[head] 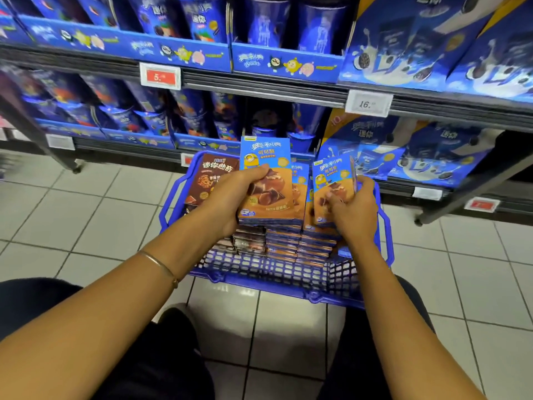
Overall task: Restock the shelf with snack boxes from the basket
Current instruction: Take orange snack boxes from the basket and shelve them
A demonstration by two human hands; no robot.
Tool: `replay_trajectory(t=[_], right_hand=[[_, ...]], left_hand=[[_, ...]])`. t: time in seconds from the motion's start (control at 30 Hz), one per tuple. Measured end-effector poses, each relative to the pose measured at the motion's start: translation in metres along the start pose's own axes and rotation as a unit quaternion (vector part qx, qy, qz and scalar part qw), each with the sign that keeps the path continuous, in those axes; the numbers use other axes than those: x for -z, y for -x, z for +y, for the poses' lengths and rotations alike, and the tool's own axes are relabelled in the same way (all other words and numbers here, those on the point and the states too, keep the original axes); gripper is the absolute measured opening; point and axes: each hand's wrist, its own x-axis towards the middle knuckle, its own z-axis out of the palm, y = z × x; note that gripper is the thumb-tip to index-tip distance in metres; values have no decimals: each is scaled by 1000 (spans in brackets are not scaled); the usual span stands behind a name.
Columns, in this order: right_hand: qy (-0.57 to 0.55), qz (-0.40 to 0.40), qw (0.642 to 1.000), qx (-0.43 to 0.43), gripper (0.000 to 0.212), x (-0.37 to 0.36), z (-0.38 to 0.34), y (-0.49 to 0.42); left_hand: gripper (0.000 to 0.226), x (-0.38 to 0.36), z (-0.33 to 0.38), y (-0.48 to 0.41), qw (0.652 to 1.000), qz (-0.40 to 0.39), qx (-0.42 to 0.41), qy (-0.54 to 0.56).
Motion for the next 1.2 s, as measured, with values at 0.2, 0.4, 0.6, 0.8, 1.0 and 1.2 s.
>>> replay_trajectory(t=[0.2,0.4,0.6,0.8,1.0,1.2], right_hand=[[-362,-99,924,-74,56,30,-60,14],[-330,-198,922,-30,44,3,-93,56],[-306,-220,925,-46,36,-19,-95,75],[-369,-209,901,-93,41,-28,-84,74],[-145,-93,978,-119,59,-50,-31,36],[75,-134,988,-26,58,-69,-14,33]], left_hand=[[33,6,-4,0,999,-15,14,39],[54,0,-7,6,998,-36,-3,50],[61,3,-13,10,995,-85,-39,38],[44,4,-17,10,997,-33,-61,28],[26,12,-8,6,995,-12,-61,73],[38,17,-13,3,996,-3,-73,57]])
